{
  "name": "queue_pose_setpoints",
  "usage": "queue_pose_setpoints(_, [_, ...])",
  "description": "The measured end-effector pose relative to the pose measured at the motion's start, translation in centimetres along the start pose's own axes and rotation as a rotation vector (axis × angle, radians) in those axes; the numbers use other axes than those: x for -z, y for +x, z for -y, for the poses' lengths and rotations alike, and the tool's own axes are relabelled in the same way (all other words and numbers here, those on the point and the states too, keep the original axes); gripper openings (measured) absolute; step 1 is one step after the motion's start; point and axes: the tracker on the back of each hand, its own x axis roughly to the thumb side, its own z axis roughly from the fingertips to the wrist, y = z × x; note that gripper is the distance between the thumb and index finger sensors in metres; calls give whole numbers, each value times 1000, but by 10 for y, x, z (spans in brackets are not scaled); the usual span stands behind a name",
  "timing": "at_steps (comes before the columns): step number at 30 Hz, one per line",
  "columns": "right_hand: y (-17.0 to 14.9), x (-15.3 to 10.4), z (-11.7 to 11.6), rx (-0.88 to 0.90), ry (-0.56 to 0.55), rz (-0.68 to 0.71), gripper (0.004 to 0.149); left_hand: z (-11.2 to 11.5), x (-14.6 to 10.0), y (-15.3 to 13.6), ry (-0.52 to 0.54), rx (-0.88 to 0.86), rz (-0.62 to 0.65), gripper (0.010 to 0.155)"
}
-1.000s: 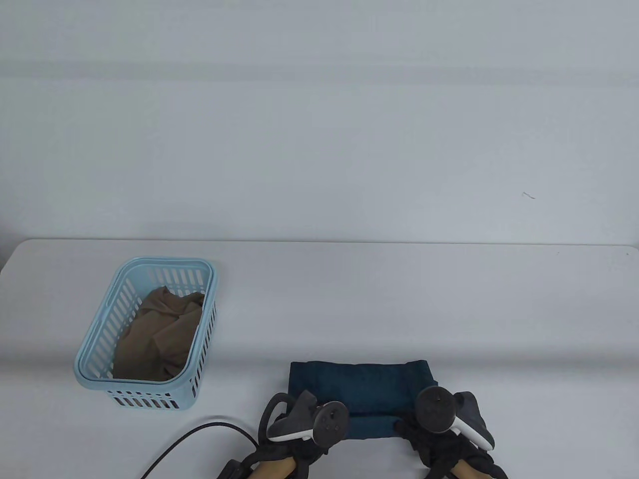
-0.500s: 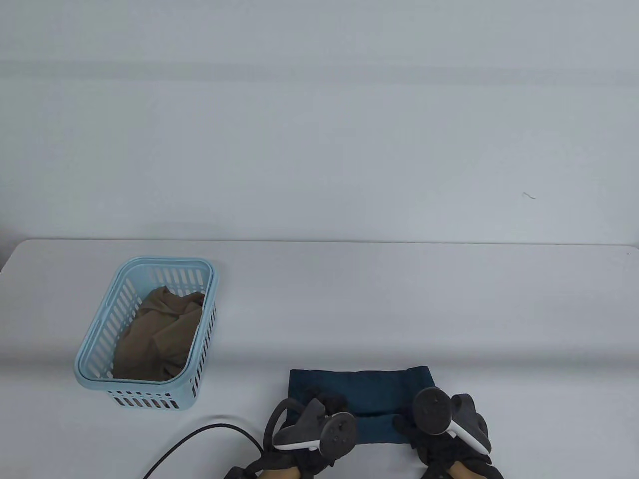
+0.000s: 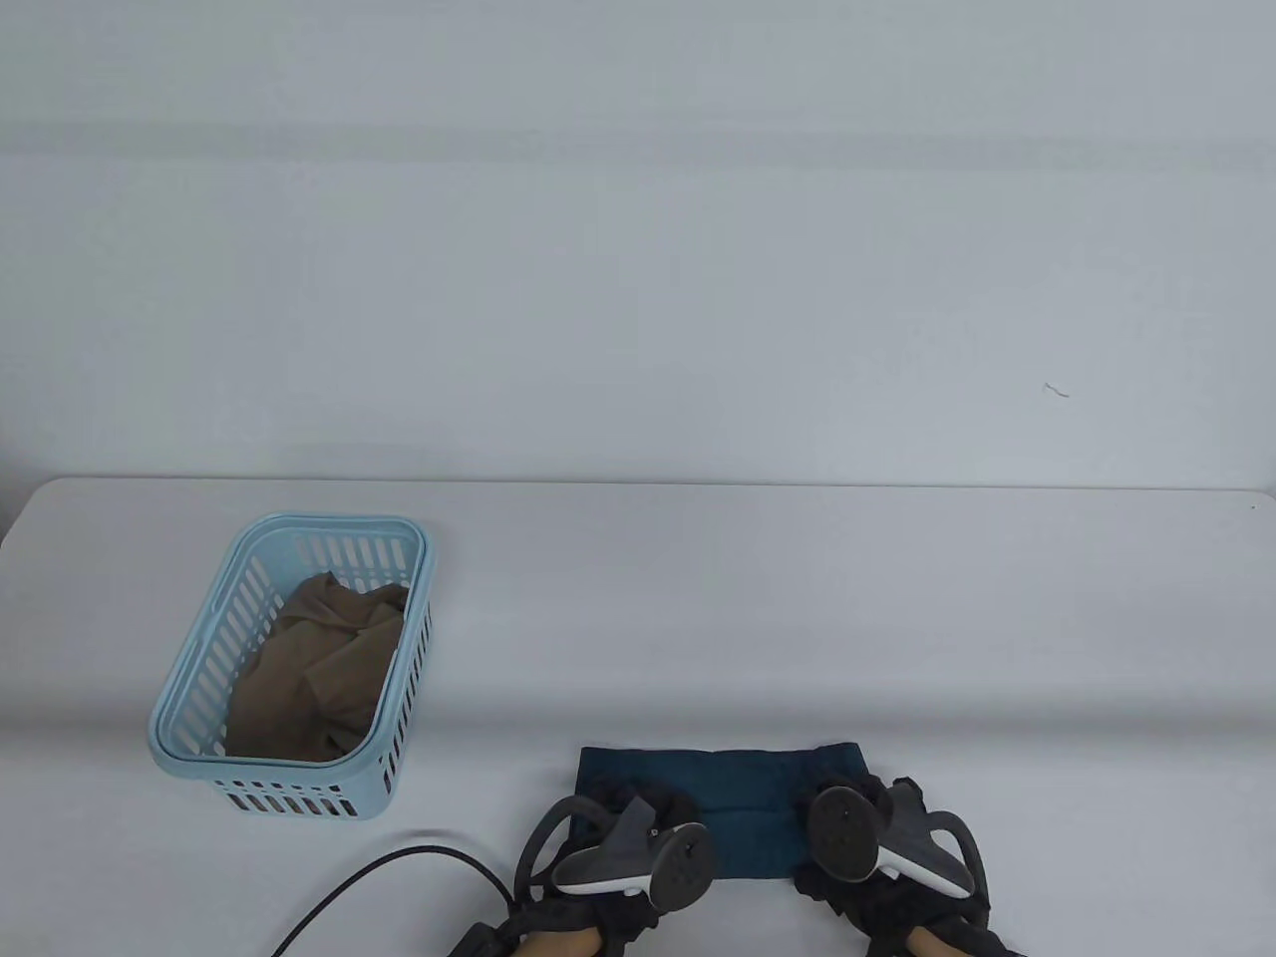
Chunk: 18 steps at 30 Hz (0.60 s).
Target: Roll shorts into tight roll
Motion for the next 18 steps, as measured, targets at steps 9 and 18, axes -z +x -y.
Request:
queue_pose_setpoints(9, [4,-1,2,-18,-88,14,67,-11,-2,-6,96,12,7,70])
queue_pose_setpoints(18, [-14,-1,7,301,3,18,61,-21,-6,-20,53,-173,-13,61])
